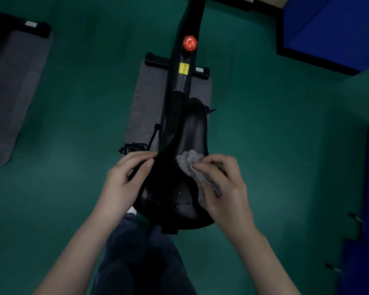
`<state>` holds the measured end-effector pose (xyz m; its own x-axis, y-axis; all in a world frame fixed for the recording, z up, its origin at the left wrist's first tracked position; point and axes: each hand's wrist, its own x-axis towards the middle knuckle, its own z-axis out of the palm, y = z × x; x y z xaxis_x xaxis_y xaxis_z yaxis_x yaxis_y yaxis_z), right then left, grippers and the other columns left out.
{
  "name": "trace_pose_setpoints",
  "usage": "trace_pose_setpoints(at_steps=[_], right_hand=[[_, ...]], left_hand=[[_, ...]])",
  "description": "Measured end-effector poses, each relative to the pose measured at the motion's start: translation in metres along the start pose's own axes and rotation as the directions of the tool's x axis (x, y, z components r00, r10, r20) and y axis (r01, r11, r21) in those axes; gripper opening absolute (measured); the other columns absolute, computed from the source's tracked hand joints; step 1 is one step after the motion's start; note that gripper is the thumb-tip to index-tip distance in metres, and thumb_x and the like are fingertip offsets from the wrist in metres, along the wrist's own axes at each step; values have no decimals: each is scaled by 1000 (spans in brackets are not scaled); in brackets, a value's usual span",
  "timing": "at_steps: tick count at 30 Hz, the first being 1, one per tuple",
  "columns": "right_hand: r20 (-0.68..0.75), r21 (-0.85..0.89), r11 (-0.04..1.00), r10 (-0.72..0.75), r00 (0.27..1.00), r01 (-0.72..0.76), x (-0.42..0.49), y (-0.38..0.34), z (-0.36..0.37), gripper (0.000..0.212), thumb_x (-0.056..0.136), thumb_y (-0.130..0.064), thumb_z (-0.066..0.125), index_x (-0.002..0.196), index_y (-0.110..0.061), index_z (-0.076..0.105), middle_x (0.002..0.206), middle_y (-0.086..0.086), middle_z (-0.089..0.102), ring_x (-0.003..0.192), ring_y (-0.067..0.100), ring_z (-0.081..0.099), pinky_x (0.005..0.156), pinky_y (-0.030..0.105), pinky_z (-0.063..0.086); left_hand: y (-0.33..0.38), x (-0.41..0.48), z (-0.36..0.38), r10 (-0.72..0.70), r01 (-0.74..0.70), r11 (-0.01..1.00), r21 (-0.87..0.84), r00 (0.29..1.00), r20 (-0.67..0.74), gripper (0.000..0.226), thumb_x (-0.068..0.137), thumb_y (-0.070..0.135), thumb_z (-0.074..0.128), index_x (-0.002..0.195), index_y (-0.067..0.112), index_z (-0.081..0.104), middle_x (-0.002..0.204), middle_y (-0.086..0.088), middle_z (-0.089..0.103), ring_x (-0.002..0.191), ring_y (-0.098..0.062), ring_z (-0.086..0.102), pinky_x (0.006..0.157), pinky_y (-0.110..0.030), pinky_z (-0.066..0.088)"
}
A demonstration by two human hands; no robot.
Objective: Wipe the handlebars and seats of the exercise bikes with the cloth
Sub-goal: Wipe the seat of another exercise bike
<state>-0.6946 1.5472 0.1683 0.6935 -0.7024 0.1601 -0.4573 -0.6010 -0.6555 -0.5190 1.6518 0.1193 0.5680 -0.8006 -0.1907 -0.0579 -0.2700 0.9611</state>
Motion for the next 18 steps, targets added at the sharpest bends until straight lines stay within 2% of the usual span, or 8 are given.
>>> trace_pose_setpoints(at_steps=[2, 4, 8, 9, 12, 15, 18], right_hand=[[-99, 8, 994, 109, 989, -109, -15, 1, -2, 26, 81, 5, 63, 106, -3, 68, 106, 7, 53, 100, 18, 54, 91, 18, 42], [-180, 20, 980, 196, 964, -196, -26, -1, -1, 24, 84, -1, 61, 106, -3, 68, 105, 3, 53, 98, 15, 55, 90, 15, 42], [-185, 67, 949, 315, 931, -308, 0, 7, 1, 16, 86, -4, 63, 101, -5, 70, 98, 1, 58, 89, 10, 56, 85, 4, 37], [-150, 88, 930, 368, 918, -358, 12, 15, 1, 14, 87, -5, 64, 99, -6, 70, 96, 2, 61, 89, 12, 58, 84, 6, 39], [89, 216, 811, 538, 838, -544, 44, 40, 1, 13, 91, -8, 61, 98, -1, 68, 92, 14, 68, 88, 22, 63, 86, 33, 49], [302, 458, 621, 564, 768, -636, 52, 55, 1, 16, 93, -4, 55, 103, 3, 66, 89, 15, 65, 83, 23, 58, 81, 36, 46], [373, 557, 490, 575, 729, -671, 40, 63, -2, 16, 94, -5, 54, 104, -6, 67, 94, 14, 66, 87, 23, 59, 83, 37, 46]], left_hand=[[1, -1, -1, -6, 6, 1000, 20, 1000, -2, 21, 87, 36, 53, 101, 36, 68, 109, 22, 66, 108, 6, 57, 92, -4, 36], [2, -2, -1, -7, 7, 999, 31, 1000, -4, 21, 87, 38, 53, 102, 37, 68, 109, 23, 66, 109, 4, 57, 93, -4, 36], [5, -3, -5, -40, 40, 999, -2, 999, 23, 24, 91, 39, 48, 103, 38, 69, 110, 21, 67, 112, 2, 57, 91, -4, 38], [6, -4, -7, -49, 50, 999, -17, 998, 36, 25, 91, 39, 47, 103, 37, 69, 112, 20, 67, 113, 1, 57, 91, -4, 38], [8, -10, -15, -39, 37, 999, 27, 994, 98, 27, 90, 43, 49, 111, 39, 65, 120, 20, 63, 119, 2, 53, 97, -7, 36], [7, -21, -22, -22, -5, 988, 156, 985, 173, 48, 81, 58, 59, 125, 42, 52, 134, 23, 51, 128, 5, 42, 107, -9, 29], [5, -31, -25, -67, 17, 977, 214, 972, 227, 86, 57, 59, 72, 135, 47, 38, 141, 30, 38, 132, 11, 32, 106, -6, 22]])
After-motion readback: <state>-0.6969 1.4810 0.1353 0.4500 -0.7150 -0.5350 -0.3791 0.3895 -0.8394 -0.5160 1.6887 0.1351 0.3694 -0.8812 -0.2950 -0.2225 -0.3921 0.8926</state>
